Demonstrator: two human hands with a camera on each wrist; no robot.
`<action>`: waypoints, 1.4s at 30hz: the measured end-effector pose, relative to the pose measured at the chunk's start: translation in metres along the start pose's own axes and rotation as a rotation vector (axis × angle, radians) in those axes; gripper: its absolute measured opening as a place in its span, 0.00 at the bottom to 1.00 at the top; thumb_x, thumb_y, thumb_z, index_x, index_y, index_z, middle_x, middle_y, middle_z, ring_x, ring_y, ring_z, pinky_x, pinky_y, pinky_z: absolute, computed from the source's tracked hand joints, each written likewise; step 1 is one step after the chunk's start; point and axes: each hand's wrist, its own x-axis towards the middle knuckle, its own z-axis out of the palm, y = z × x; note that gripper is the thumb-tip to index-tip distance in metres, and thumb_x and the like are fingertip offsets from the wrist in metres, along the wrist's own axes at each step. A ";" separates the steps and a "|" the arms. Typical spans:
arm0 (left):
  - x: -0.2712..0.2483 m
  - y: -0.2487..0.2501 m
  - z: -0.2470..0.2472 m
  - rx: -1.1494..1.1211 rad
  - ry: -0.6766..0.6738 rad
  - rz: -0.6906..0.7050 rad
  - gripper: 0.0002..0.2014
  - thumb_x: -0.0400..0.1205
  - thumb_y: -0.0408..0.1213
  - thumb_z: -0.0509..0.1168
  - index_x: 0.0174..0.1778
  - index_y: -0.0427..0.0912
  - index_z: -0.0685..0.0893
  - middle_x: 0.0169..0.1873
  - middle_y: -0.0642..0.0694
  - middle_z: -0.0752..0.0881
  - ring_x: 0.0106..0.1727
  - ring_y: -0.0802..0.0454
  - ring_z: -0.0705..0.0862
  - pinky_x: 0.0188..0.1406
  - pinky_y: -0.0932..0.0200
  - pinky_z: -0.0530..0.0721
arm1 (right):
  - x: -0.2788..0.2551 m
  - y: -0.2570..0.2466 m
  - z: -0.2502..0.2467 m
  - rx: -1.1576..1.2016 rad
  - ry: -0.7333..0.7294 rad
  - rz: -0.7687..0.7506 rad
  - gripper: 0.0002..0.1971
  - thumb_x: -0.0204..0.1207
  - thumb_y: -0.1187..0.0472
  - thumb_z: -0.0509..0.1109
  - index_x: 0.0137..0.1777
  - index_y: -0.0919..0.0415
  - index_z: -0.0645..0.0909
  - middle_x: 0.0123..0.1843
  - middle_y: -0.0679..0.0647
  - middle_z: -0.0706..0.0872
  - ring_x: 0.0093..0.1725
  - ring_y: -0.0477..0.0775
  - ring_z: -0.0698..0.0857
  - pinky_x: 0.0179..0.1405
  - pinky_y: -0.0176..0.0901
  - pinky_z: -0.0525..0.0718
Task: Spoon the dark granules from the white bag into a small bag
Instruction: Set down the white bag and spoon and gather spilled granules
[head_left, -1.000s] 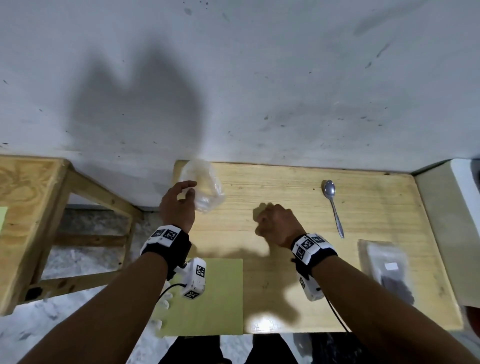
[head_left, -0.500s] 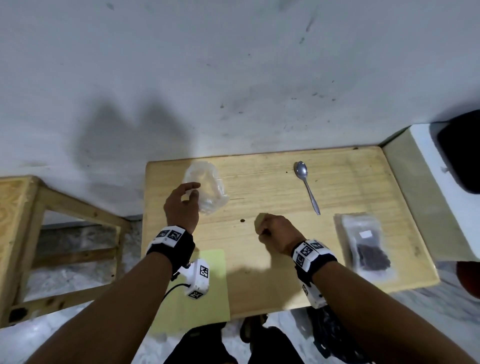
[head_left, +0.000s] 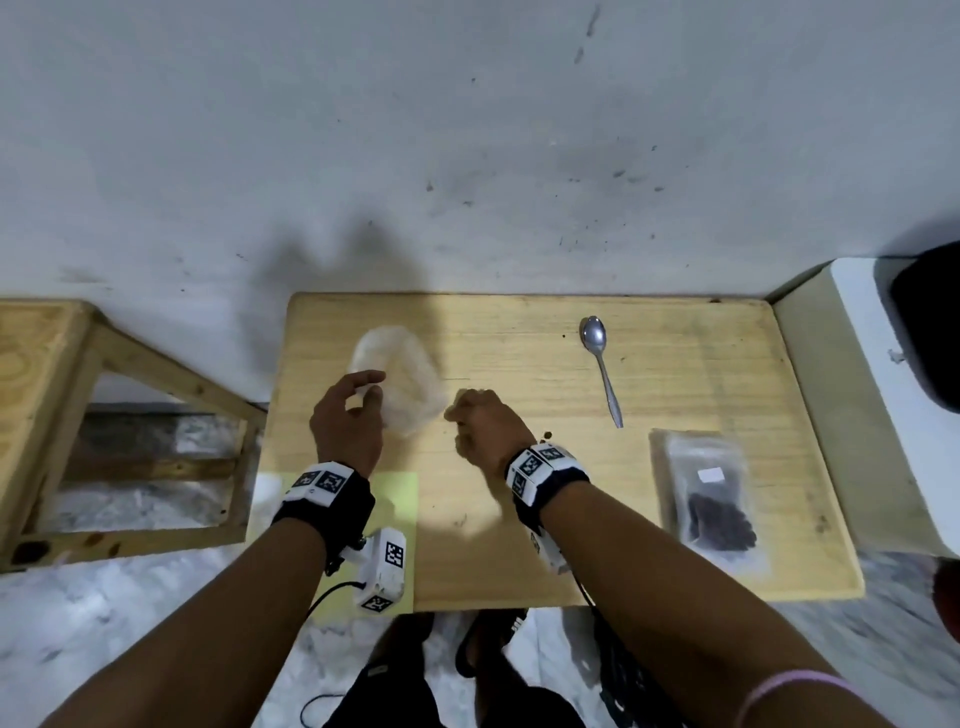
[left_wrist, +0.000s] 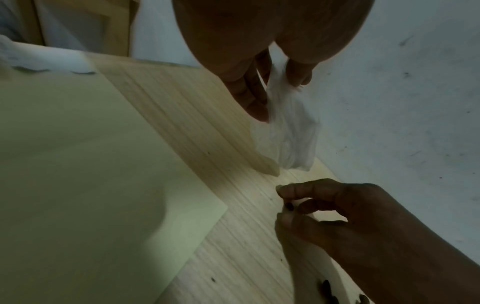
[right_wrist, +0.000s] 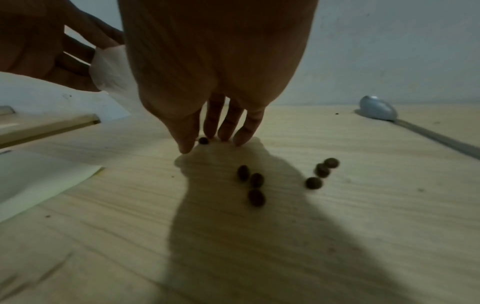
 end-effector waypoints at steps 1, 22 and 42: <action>-0.001 -0.002 -0.001 -0.003 0.009 -0.004 0.16 0.83 0.33 0.66 0.42 0.63 0.87 0.48 0.51 0.87 0.31 0.52 0.87 0.41 0.38 0.91 | 0.003 -0.001 0.002 -0.013 -0.007 0.018 0.19 0.75 0.68 0.68 0.65 0.61 0.85 0.69 0.57 0.80 0.69 0.61 0.77 0.61 0.54 0.83; -0.025 0.001 0.017 0.011 -0.020 0.031 0.14 0.82 0.33 0.66 0.44 0.61 0.88 0.49 0.53 0.87 0.38 0.51 0.87 0.45 0.38 0.90 | -0.077 0.075 -0.013 0.153 0.163 0.065 0.08 0.65 0.73 0.72 0.42 0.65 0.90 0.49 0.57 0.88 0.51 0.60 0.88 0.54 0.51 0.87; -0.053 0.009 0.047 0.025 -0.085 0.064 0.13 0.83 0.34 0.66 0.45 0.60 0.88 0.51 0.53 0.88 0.33 0.48 0.88 0.42 0.41 0.91 | -0.170 0.092 -0.013 0.242 0.130 0.509 0.10 0.72 0.69 0.72 0.52 0.58 0.87 0.47 0.47 0.85 0.50 0.47 0.85 0.44 0.27 0.76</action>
